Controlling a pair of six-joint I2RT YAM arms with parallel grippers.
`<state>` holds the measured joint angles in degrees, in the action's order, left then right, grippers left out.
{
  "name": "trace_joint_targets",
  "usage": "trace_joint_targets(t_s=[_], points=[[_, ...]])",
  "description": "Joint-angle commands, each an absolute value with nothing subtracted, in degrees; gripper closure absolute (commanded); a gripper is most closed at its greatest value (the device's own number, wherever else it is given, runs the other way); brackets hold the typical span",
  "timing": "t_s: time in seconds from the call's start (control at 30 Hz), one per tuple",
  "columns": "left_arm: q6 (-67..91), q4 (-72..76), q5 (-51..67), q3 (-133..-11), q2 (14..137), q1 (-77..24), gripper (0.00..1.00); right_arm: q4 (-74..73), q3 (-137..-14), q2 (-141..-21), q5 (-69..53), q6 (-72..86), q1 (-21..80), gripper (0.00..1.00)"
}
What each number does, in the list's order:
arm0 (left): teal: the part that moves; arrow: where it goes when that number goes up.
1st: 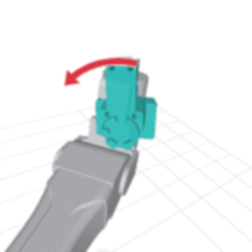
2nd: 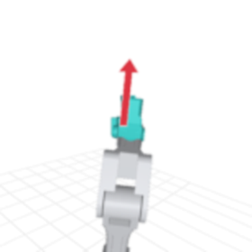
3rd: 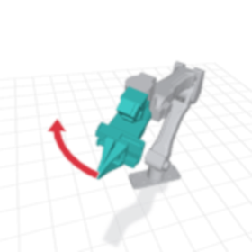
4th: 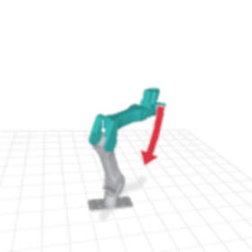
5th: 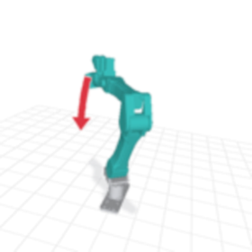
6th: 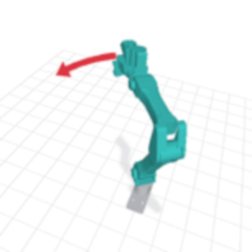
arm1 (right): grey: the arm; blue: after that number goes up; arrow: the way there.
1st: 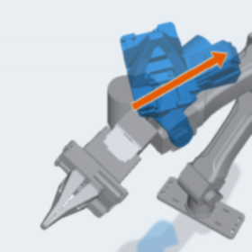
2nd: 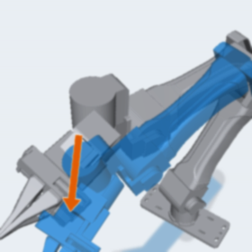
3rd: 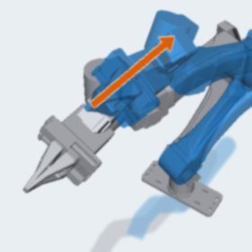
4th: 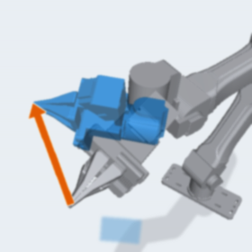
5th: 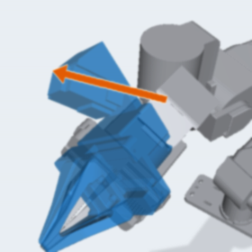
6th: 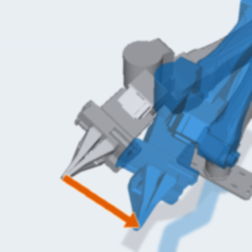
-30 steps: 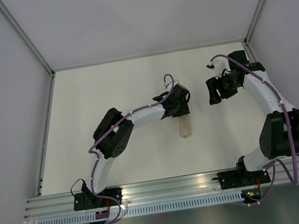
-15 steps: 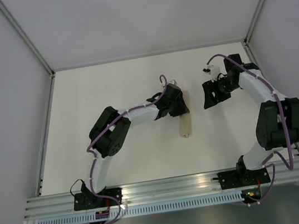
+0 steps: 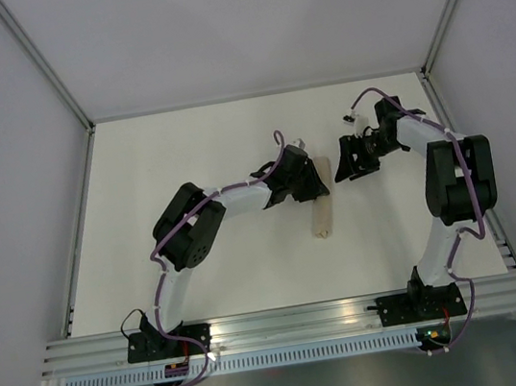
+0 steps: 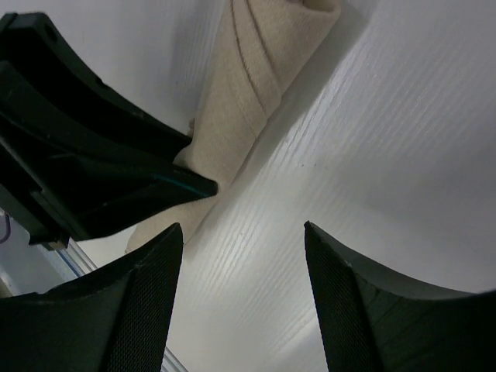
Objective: Fold the napkin, place the utensils inside, and roll it up
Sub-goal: Roll the napkin at the center of the board.
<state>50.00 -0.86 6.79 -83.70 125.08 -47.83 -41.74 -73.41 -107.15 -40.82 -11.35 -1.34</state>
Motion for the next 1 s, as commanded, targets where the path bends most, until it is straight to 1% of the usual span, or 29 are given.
trace_joint_targets(t_s=[0.0,0.2,0.5,0.63,0.77,0.8,0.87,0.9,0.97], points=[[53.2,-4.8,9.8,-80.3,127.4,-47.9,0.70,-36.1,-76.6,-110.7,-43.3,-6.3,-1.0,0.30],[54.2,-2.7,11.0,-79.5,128.2,-47.7,0.70,-33.3,-78.7,-115.5,-44.9,-3.7,-0.8,0.30],[55.4,-1.1,12.9,-79.6,129.2,-47.5,0.70,-30.8,-80.6,-119.1,-47.2,-1.7,-0.6,0.30],[55.6,-0.4,14.0,-80.0,129.5,-47.5,0.70,-30.6,-81.3,-119.8,-45.8,-1.4,-0.4,0.31],[55.7,1.3,15.2,-80.1,129.4,-47.5,0.68,-30.3,-81.1,-120.1,-44.7,-1.3,-0.4,0.39],[55.7,1.6,15.7,-80.1,129.5,-47.5,0.66,-29.8,-81.0,-119.9,-44.4,-1.1,1.2,0.43],[55.5,2.0,16.0,-80.0,129.1,-47.5,0.64,-29.8,-81.1,-120.0,-43.5,-1.1,1.3,0.49],[55.5,2.3,16.2,-79.9,128.9,-47.5,0.63,-29.8,-81.2,-119.9,-43.2,-1.1,1.6,0.54],[54.8,2.5,16.7,-79.8,128.5,-47.5,0.60,-29.9,-81.5,-119.6,-42.2,-1.2,1.9,0.59]])
